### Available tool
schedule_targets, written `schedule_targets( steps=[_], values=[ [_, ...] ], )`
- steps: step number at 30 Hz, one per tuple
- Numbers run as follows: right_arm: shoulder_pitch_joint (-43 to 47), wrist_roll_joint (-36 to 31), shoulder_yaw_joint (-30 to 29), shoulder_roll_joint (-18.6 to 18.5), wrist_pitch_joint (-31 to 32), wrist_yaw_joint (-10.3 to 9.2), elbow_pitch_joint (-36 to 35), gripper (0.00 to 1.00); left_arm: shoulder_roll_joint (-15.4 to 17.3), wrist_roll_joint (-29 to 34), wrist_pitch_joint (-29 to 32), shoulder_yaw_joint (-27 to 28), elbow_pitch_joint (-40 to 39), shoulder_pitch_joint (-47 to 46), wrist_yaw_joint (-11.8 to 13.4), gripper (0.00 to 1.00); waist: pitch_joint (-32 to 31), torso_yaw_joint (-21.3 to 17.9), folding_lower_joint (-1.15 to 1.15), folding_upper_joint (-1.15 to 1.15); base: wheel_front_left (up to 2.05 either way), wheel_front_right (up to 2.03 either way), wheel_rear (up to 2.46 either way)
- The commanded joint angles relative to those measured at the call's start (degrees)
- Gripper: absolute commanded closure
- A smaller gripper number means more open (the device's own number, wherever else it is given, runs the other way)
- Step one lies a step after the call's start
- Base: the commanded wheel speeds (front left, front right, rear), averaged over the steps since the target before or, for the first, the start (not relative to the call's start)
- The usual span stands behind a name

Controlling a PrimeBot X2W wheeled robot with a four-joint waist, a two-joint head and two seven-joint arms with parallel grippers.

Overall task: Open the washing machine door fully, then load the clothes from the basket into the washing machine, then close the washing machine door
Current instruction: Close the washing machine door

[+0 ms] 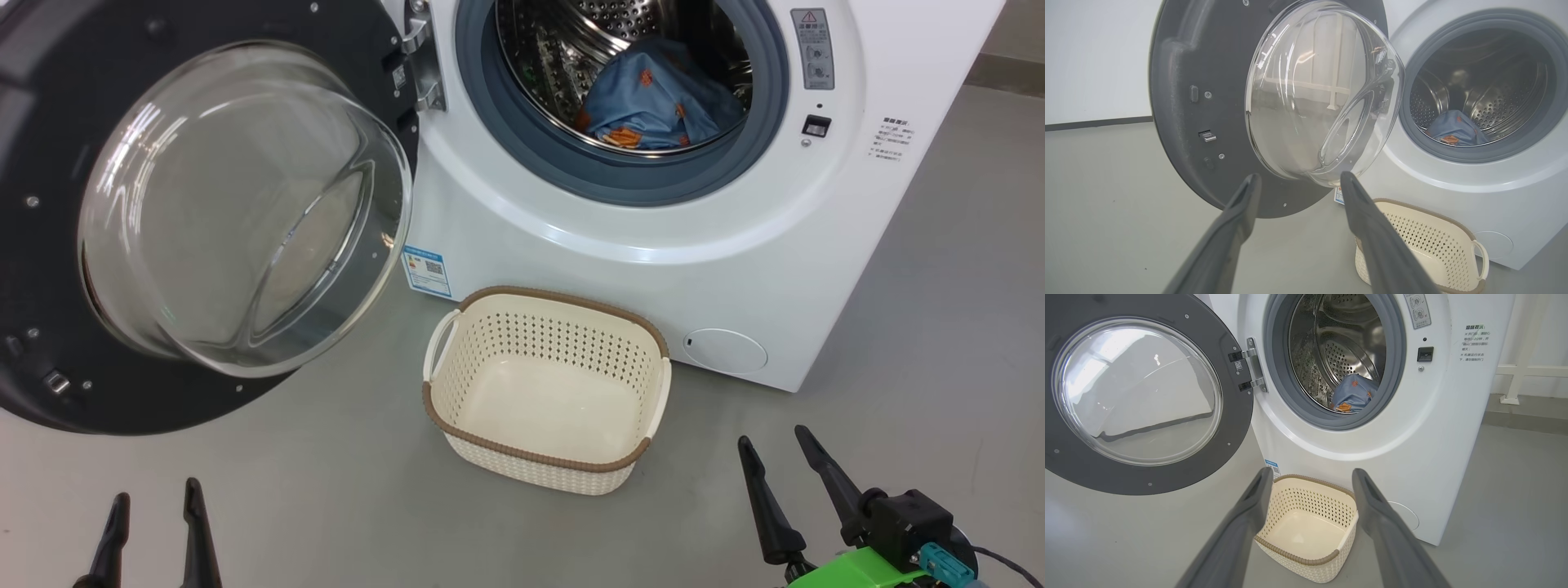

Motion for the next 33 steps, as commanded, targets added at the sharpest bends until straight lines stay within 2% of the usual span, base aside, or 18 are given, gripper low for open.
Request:
schedule_targets(
  steps=[1,5,6,7,8,9,16,21,27,33],
  values=[
    [-2.5,-0.52,1.51,-0.15,-0.04,0.09,-1.29,0.0,0.56,-0.06,-0.21,1.92,-1.69,-1.15,0.19,0.0,0.01,-0.16,0.0,0.0,0.0,0.0,0.0],
    [-2.51,-0.51,1.52,-0.15,-0.04,0.09,-1.22,0.0,0.56,0.03,-0.21,1.91,-1.79,-1.09,0.23,0.0,-0.03,-0.4,0.0,0.0,0.0,0.0,0.0],
    [-2.51,-0.51,1.52,-0.15,-0.04,0.09,-1.2,0.0,0.56,0.0,-0.21,1.88,-1.76,-1.04,0.18,0.07,-0.05,-0.45,0.0,0.0,0.0,0.0,0.0],
    [-2.5,-0.5,1.54,-0.15,-0.04,0.09,-1.19,0.0,0.56,-0.05,-0.21,1.87,-1.74,-1.0,0.13,0.58,-0.06,-0.49,0.0,0.0,0.0,0.0,0.0],
    [-2.5,-0.5,1.54,-0.15,-0.04,0.09,-1.19,0.0,0.56,-0.05,-0.21,1.87,-1.74,-1.0,0.13,0.58,-0.06,-0.49,0.0,0.0,0.0,0.0,0.0],
    [-2.5,-0.49,1.55,-0.15,-0.04,0.09,-1.2,0.0,0.56,-0.38,-0.21,1.89,-1.68,-0.98,0.07,1.0,-0.05,-0.53,0.0,0.0,0.0,0.0,0.0],
    [-2.26,-0.35,1.68,-0.15,-0.08,0.09,-1.18,0.0,0.56,-6.77,-0.21,4.55,-1.32,-1.65,-0.42,1.0,-0.23,-0.64,0.0,0.0,0.0,0.0,0.0],
    [-2.06,-0.36,1.65,-0.15,-0.1,0.09,-1.37,0.0,0.89,-13.79,-0.21,11.88,-1.4,-3.91,-1.24,1.0,-0.17,-0.65,0.0,0.0,0.0,0.0,0.0],
    [-2.02,-0.53,1.37,-0.15,0.09,0.09,-1.66,0.0,6.31,-19.92,0.07,19.95,0.26,-9.46,-3.28,1.0,0.18,-0.54,0.0,0.0,0.0,0.0,0.0],
    [-2.27,-0.74,1.16,-0.15,0.42,0.09,-2.24,0.0,13.25,-30.23,4.15,26.97,5.45,-18.96,-4.13,1.0,0.98,-0.51,0.0,0.0,0.0,0.0,0.0]
  ],
)
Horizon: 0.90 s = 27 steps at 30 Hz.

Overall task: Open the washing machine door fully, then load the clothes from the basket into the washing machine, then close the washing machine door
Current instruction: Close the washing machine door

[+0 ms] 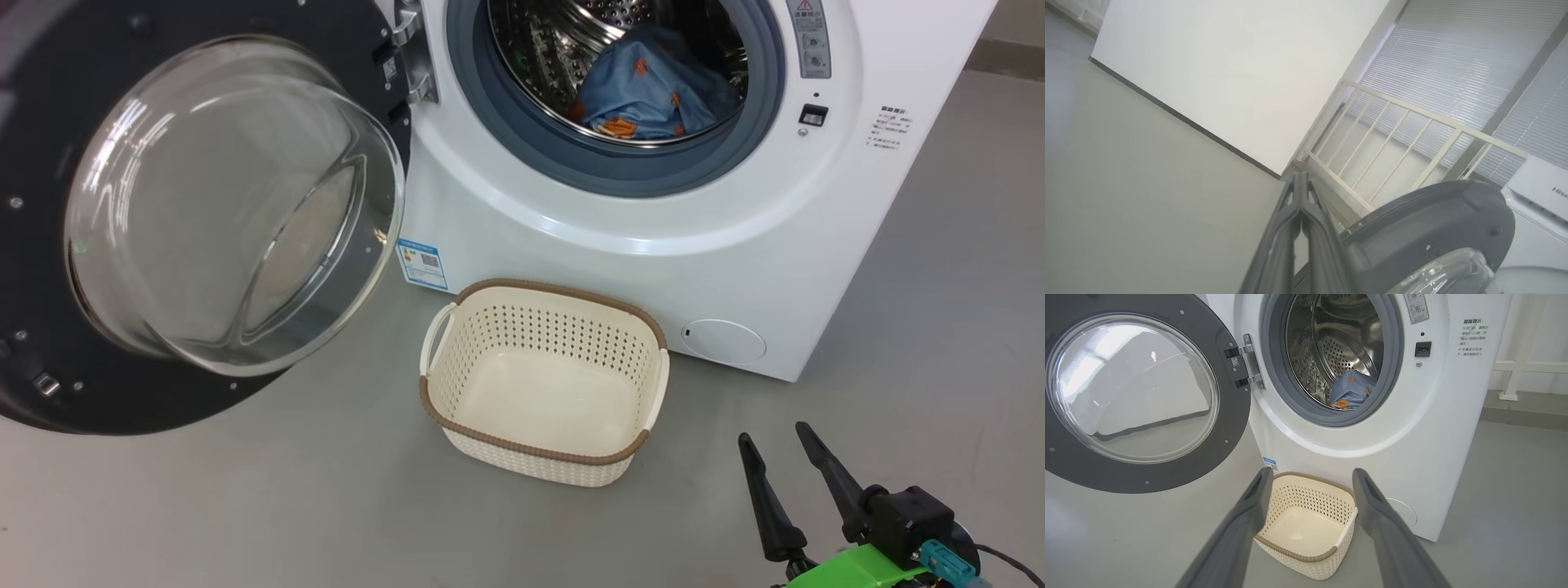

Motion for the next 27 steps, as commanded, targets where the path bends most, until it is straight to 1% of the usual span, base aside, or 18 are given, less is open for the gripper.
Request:
schedule_targets(
  steps=[1,4,9,10,11,13,15,17,18,22,27],
  values=[
    [-2.35,-0.61,1.3,-0.14,-0.05,0.09,-1.74,0.0,4.42,-3.28,1.67,3.53,1.18,-5.04,-0.33,1.0,0.42,-0.08,0.0,0.0,0.0,0.0,0.0],
    [-2.67,-0.91,1.45,-0.14,0.29,0.09,-2.12,0.0,7.88,-8.15,4.72,5.78,5.38,-10.12,-0.51,1.0,1.16,-0.41,0.0,0.0,0.0,0.0,0.0],
    [-3.13,-1.77,1.11,-0.14,1.1,0.09,-2.94,0.0,12.11,-17.5,10.79,9.42,12.94,-18.46,-0.42,1.0,2.47,-0.96,0.0,0.0,0.0,0.0,0.0],
    [-3.22,-1.95,1.05,-0.14,1.29,0.09,-3.14,0.0,13.0,-18.78,11.93,9.84,14.6,-19.64,-0.45,1.0,2.77,-1.09,0.0,0.0,0.0,0.0,0.0],
    [-3.38,-2.22,0.98,-0.18,1.65,0.09,-3.54,0.0,14.38,-21.54,13.9,10.8,17.51,-22.05,-0.7,1.0,3.34,-1.4,0.0,0.0,0.0,0.0,0.0],
    [-3.53,-2.46,0.9,-0.31,2.05,0.09,-4.03,0.0,15.78,-23.8,16.5,11.1,20.51,-23.96,-0.98,1.0,3.97,-1.65,0.0,0.0,0.0,0.0,0.0],
    [-3.79,-2.69,0.85,-0.5,2.5,0.09,-4.48,0.0,16.83,-26.43,18.99,11.99,23.78,-25.97,-0.7,1.0,4.61,-1.9,0.0,0.0,0.0,0.0,0.0],
    [-4.14,-2.88,0.97,-0.7,2.91,0.09,-4.93,0.0,18.12,-27.94,21.01,12.34,26.47,-27.17,-0.91,1.0,5.26,-2.26,0.0,0.0,0.0,0.0,0.0],
    [-4.14,-2.88,0.97,-0.7,2.91,0.09,-4.93,0.0,18.12,-27.94,21.01,12.34,26.47,-27.17,-0.91,1.0,5.26,-2.26,0.0,0.0,0.0,0.0,0.0],
    [-4.77,-3.29,1.09,-1.04,3.75,0.09,-5.79,0.0,19.86,-31.16,25.24,13.07,31.33,-29.15,-1.45,1.0,6.48,-2.82,0.0,0.0,0.0,0.0,0.0],
    [-5.4,-3.64,1.21,-1.54,4.74,0.09,-6.78,0.0,21.5,-33.56,27.78,14.02,36.01,-30.69,-2.21,1.0,7.8,-3.53,0.0,0.0,0.0,0.0,0.0]
  ],
)
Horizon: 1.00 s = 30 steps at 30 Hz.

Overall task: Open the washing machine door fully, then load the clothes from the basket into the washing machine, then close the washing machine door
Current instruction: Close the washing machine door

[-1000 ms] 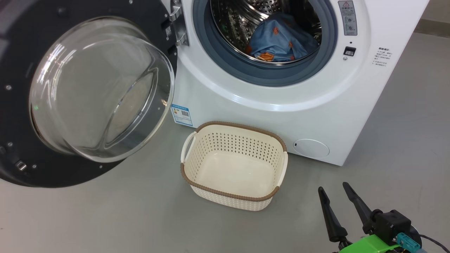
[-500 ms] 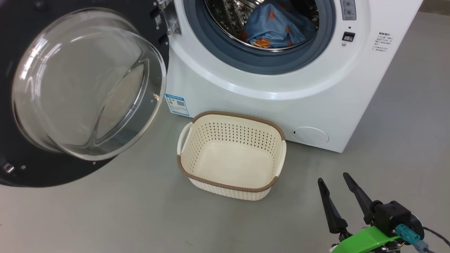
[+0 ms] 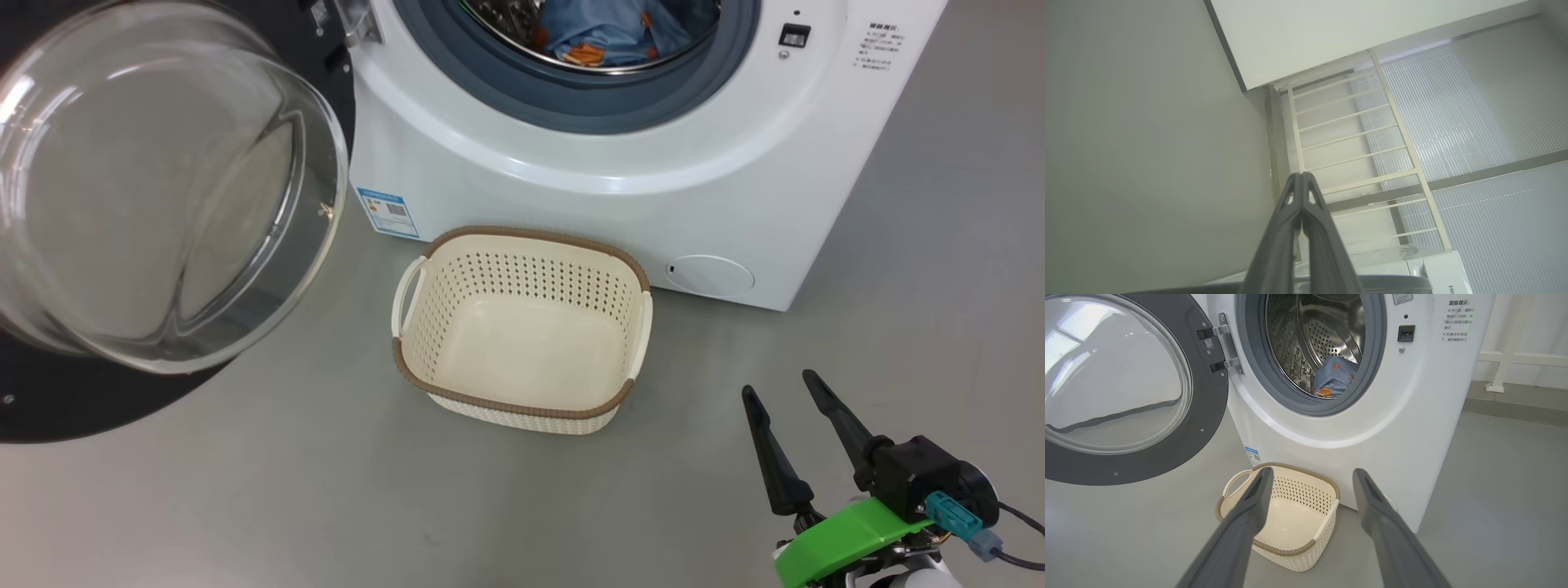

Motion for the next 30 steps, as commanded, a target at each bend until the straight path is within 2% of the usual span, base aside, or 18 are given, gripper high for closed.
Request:
schedule_targets(
  steps=[1,10,16,30],
  values=[
    [-2.08,-0.55,1.48,-0.37,0.33,0.09,-1.81,0.0,4.64,-0.5,0.77,0.74,-0.61,-1.11,-0.58,1.0,0.72,-0.53,0.0,0.0,0.0,0.0,0.0],
    [-2.66,-1.16,1.45,-1.0,1.94,0.09,-3.63,0.0,5.63,-1.25,2.16,0.06,4.03,-1.99,-1.7,1.0,2.68,-1.84,0.0,0.0,0.0,0.0,0.0],
    [-2.64,-1.53,1.23,-1.16,2.62,0.09,-4.63,0.0,5.14,-1.92,2.64,-0.48,5.13,-2.07,-2.06,1.0,3.48,-2.43,0.0,0.0,0.0,0.0,0.0],
    [-2.82,-2.15,1.25,-0.59,2.99,0.09,-5.1,0.0,4.12,-4.22,8.42,-3.07,1.99,0.06,-2.15,1.0,4.41,-2.48,0.0,0.0,0.0,0.0,0.0]
  ],
)
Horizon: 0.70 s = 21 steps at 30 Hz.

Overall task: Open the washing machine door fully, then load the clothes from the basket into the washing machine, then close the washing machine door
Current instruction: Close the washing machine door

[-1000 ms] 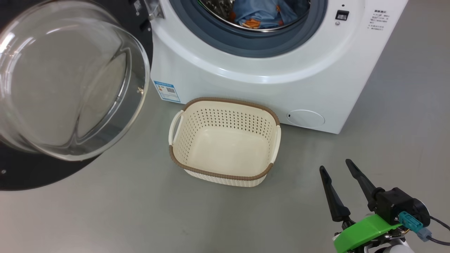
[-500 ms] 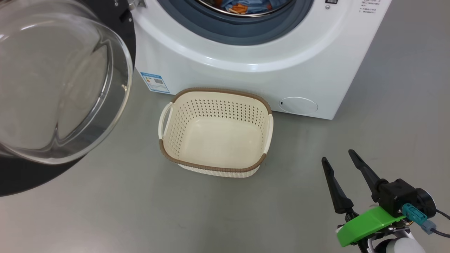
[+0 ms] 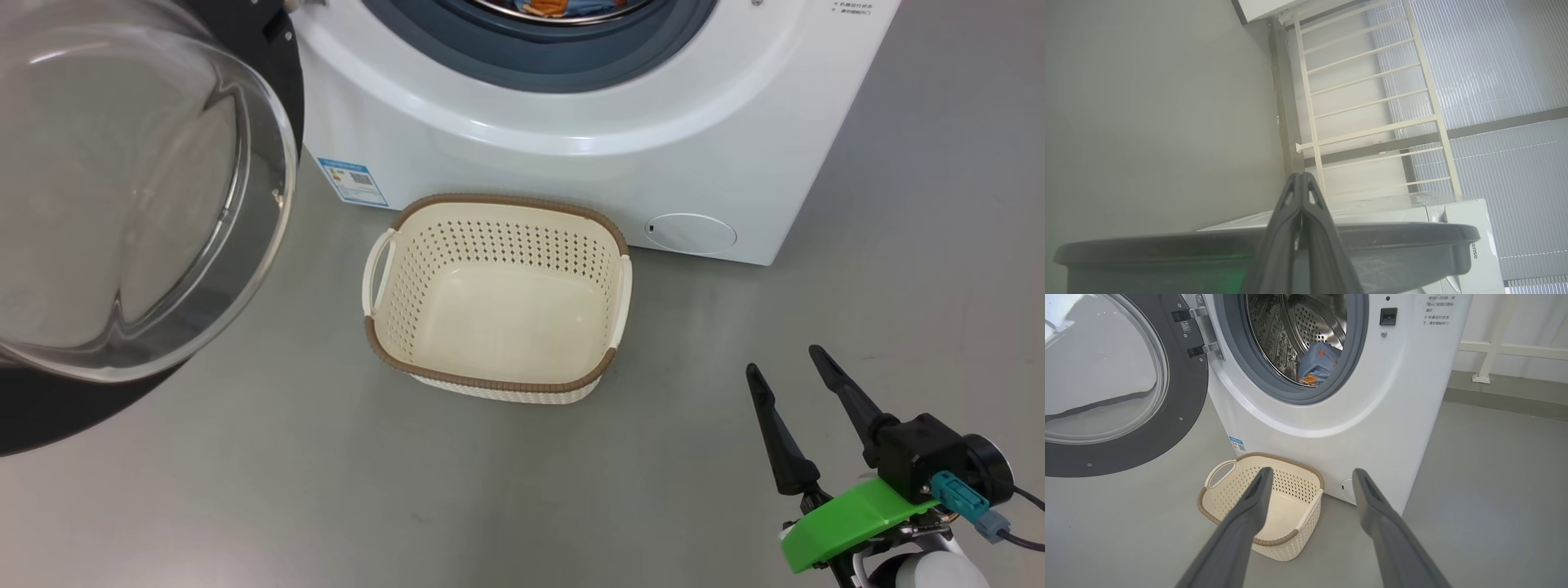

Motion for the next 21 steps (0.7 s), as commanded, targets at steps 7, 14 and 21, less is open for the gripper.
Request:
schedule_targets(
  steps=[7,14,21],
  values=[
    [-1.8,-0.26,1.61,0.17,0.04,0.09,-1.21,0.0,3.09,-1.6,2.44,-0.34,-3.3,2.13,-0.56,1.0,-0.22,0.21,0.0,0.0,0.0,0.0,0.0],
    [-1.85,-0.07,1.94,-0.37,0.25,0.09,-1.39,0.0,3.17,-1.4,1.54,-0.71,-3.51,2.51,-0.57,1.0,-0.05,-0.25,0.0,0.0,0.0,0.0,0.0],
    [-1.79,-0.2,1.87,-0.39,0.53,0.09,-1.86,0.0,3.63,-1.58,3.03,-1.48,-3.46,3.13,-0.57,1.0,0.5,-0.56,0.0,0.0,0.0,0.0,0.0]
  ],
)
